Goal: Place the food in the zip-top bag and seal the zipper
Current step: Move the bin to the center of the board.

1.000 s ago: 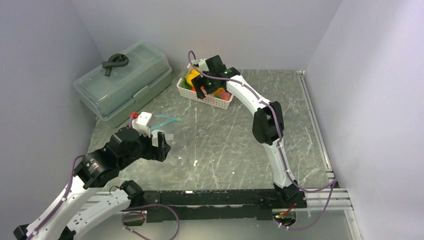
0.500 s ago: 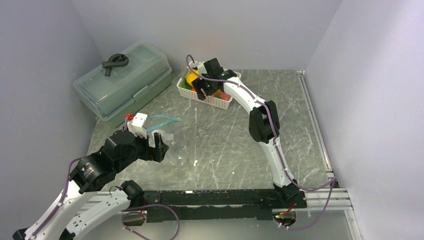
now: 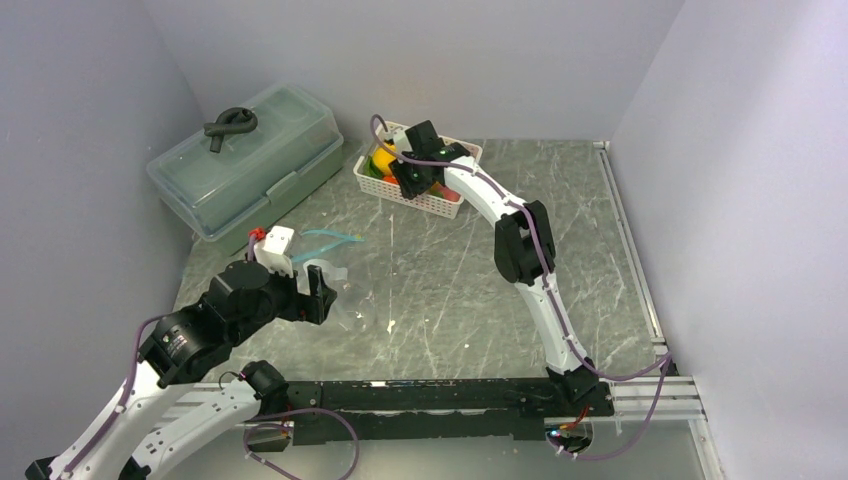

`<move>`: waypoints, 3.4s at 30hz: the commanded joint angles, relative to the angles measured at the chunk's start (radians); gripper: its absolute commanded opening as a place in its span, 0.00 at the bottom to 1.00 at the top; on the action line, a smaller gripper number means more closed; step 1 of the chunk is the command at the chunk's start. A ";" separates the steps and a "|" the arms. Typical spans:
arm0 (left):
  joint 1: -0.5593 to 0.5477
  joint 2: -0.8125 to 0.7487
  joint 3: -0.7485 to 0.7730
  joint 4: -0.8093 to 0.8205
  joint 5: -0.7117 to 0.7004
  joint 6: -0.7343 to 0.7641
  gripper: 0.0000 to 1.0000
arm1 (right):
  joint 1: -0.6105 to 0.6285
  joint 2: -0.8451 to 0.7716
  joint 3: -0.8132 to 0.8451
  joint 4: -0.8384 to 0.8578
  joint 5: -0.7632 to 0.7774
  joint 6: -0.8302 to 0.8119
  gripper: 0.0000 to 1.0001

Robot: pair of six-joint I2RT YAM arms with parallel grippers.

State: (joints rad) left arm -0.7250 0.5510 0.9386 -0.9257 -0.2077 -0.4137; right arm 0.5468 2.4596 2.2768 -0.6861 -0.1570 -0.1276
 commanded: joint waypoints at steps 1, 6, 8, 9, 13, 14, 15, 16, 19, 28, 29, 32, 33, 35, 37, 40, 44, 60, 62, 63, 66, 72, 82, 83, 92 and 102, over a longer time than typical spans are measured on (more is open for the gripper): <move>0.001 -0.012 0.003 0.025 -0.020 -0.020 0.99 | 0.019 -0.020 0.029 0.023 0.057 -0.029 0.35; 0.002 -0.010 0.002 0.027 -0.016 -0.018 0.99 | 0.029 -0.047 -0.002 0.025 0.097 -0.053 0.28; 0.001 -0.009 0.001 0.028 -0.015 -0.016 0.99 | 0.033 -0.052 -0.006 0.019 0.109 -0.059 0.20; 0.001 -0.009 0.002 0.027 -0.015 -0.017 0.99 | 0.034 -0.054 -0.007 0.017 0.113 -0.062 0.16; 0.002 -0.014 0.001 0.028 -0.013 -0.017 0.99 | 0.040 -0.068 -0.016 0.006 0.130 -0.065 0.00; 0.001 -0.015 0.001 0.028 -0.012 -0.017 0.99 | 0.041 -0.076 -0.021 0.006 0.136 -0.063 0.00; 0.002 -0.017 0.000 0.029 -0.010 -0.015 0.99 | 0.043 -0.084 -0.028 0.006 0.141 -0.061 0.00; 0.001 -0.017 0.000 0.031 -0.007 -0.014 0.99 | 0.043 -0.092 -0.037 0.005 0.146 -0.060 0.00; 0.002 -0.015 0.000 0.034 -0.002 -0.012 0.99 | 0.043 -0.131 -0.081 0.014 0.154 -0.051 0.00; 0.002 0.000 0.000 0.037 0.008 -0.007 0.99 | 0.056 -0.279 -0.246 0.033 0.230 0.021 0.00; 0.002 0.002 -0.001 0.037 0.010 -0.007 0.99 | 0.056 -0.294 -0.266 0.034 0.241 0.026 0.00; 0.003 0.007 0.000 0.040 0.015 -0.003 0.99 | 0.056 -0.344 -0.325 0.037 0.273 0.045 0.00; 0.004 0.010 0.000 0.042 0.018 -0.003 0.99 | 0.056 -0.362 -0.349 0.042 0.283 0.054 0.00; 0.003 0.017 0.002 0.041 0.021 -0.003 0.99 | 0.056 -0.392 -0.394 0.049 0.306 0.072 0.00; 0.003 0.029 0.004 0.042 0.025 -0.003 0.99 | 0.056 -0.418 -0.437 0.046 0.323 0.094 0.00; 0.002 0.049 0.007 0.041 0.031 -0.002 0.99 | 0.056 -0.460 -0.494 0.040 0.341 0.125 0.00; 0.003 0.064 0.008 0.055 0.041 0.001 0.99 | 0.056 -0.517 -0.585 0.050 0.355 0.202 0.00; 0.004 0.126 0.006 0.105 0.054 0.009 0.99 | 0.056 -0.725 -0.942 0.115 0.464 0.384 0.00; 0.003 0.131 0.006 0.107 0.055 0.008 0.99 | 0.056 -0.742 -0.973 0.120 0.474 0.399 0.00; 0.003 0.133 0.007 0.108 0.056 0.007 0.99 | 0.056 -0.750 -0.988 0.126 0.475 0.407 0.00; 0.003 0.138 0.008 0.111 0.053 0.003 0.99 | 0.056 -0.769 -1.029 0.144 0.454 0.434 0.00; 0.004 0.145 -0.003 0.130 0.051 -0.003 0.99 | 0.056 -0.788 -1.080 0.182 0.424 0.478 0.00; 0.003 0.211 0.036 0.084 0.004 -0.017 0.99 | 0.056 -0.776 -1.097 0.205 0.422 0.507 0.04; 0.003 0.212 0.038 0.085 0.000 -0.017 0.99 | 0.056 -0.778 -1.095 0.203 0.423 0.505 0.09; 0.003 0.193 0.031 0.096 -0.051 -0.039 0.99 | 0.056 -0.845 -1.067 0.177 0.432 0.480 0.39; 0.003 0.199 0.061 0.056 -0.126 -0.040 0.99 | 0.067 -0.961 -0.998 0.142 0.301 0.417 0.56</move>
State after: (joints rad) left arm -0.7250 0.7563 0.9600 -0.8593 -0.2798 -0.4358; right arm 0.6029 1.5620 1.2121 -0.5339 0.2249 0.3244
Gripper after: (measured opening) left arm 0.988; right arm 0.530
